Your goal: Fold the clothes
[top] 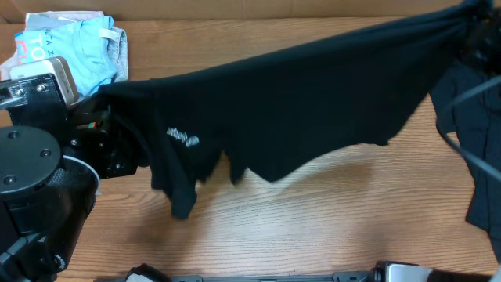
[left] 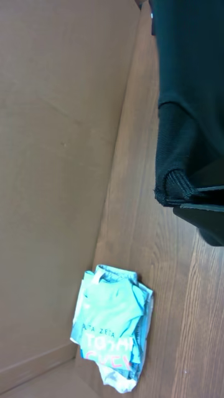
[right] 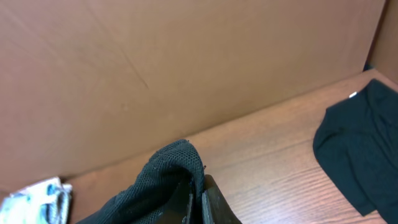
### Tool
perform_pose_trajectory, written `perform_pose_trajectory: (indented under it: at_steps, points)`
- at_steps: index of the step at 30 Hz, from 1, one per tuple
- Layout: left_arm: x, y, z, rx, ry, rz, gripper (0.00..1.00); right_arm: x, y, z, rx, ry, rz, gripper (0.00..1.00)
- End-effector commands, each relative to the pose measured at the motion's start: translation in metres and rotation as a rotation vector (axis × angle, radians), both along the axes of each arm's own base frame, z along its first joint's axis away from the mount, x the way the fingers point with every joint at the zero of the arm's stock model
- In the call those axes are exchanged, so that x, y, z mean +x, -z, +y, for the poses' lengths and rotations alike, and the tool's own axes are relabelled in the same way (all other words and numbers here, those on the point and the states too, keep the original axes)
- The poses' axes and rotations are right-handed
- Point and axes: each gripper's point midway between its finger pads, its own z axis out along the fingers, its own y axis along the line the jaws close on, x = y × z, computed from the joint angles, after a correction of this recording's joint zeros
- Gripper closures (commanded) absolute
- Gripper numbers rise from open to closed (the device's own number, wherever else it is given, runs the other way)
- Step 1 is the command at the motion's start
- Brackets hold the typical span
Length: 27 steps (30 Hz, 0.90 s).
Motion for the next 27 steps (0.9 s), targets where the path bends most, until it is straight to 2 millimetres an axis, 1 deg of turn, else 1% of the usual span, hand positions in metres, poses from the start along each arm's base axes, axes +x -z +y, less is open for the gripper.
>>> perform_pose_trajectory:
  at_steps: [1, 3, 5, 8, 10, 12, 14, 15, 17, 19, 20, 21, 22, 23, 25, 27]
  points:
    - [0.002, -0.011, 0.017, 0.044, -0.084, -0.046, 0.96, -0.001, -0.011, -0.021, -0.003, 0.103, -0.043, 0.96]
    - [0.012, -0.01, 0.015, 0.057, -0.102, -0.042, 0.96, 0.005, -0.01, -0.021, 0.007, 0.107, -0.044, 0.96]
    - [0.027, -0.005, 0.008, 0.073, -0.105, -0.023, 0.96, 0.015, -0.007, -0.022, 0.025, 0.109, -0.038, 0.96]
    - [0.059, 0.009, -0.01, 0.13, -0.09, 0.028, 0.96, 0.038, 0.003, -0.016, 0.045, 0.063, -0.02, 0.96]
    - [0.085, 0.02, -0.024, 0.168, -0.079, 0.056, 0.96, 0.059, 0.01, -0.009, 0.066, 0.014, -0.014, 0.96]
    - [0.121, 0.031, -0.04, 0.207, -0.067, 0.065, 0.96, 0.084, 0.017, -0.002, 0.089, -0.041, -0.017, 0.96]
    - [0.154, 0.038, -0.051, 0.241, -0.048, 0.051, 0.96, 0.107, 0.025, 0.004, 0.107, -0.085, -0.018, 0.96]
    - [0.173, 0.039, -0.057, 0.259, -0.028, 0.033, 0.96, 0.118, 0.029, 0.007, 0.118, -0.11, -0.021, 0.96]
    - [0.207, 0.035, -0.065, 0.286, 0.007, -0.031, 0.96, 0.139, 0.034, 0.013, 0.134, -0.16, -0.04, 0.96]
    - [0.232, 0.019, -0.061, 0.294, 0.005, -0.12, 0.96, 0.147, 0.027, 0.017, 0.15, -0.19, -0.078, 0.96]
    - [0.238, 0.007, -0.057, 0.303, 0.008, -0.166, 0.96, 0.148, 0.021, 0.014, 0.175, -0.184, -0.1, 0.96]
    - [0.238, -0.008, -0.051, 0.302, 0.003, -0.211, 0.96, 0.143, 0.009, 0.012, 0.192, -0.182, -0.132, 0.96]
    - [0.235, -0.024, -0.043, 0.291, -0.01, -0.25, 0.96, 0.137, -0.004, 0.007, 0.191, -0.178, -0.167, 0.96]
    - [0.228, -0.045, -0.034, 0.277, -0.018, -0.298, 0.96, 0.129, -0.017, -0.001, 0.182, -0.164, -0.199, 0.96]
    - [0.211, -0.075, -0.022, 0.253, -0.021, -0.365, 0.96, 0.11, -0.042, -0.017, 0.167, -0.124, -0.257, 0.96]
    - [0.192, -0.099, -0.011, 0.238, -0.025, -0.418, 0.96, 0.091, -0.06, -0.03, 0.15, -0.089, -0.299, 0.96]
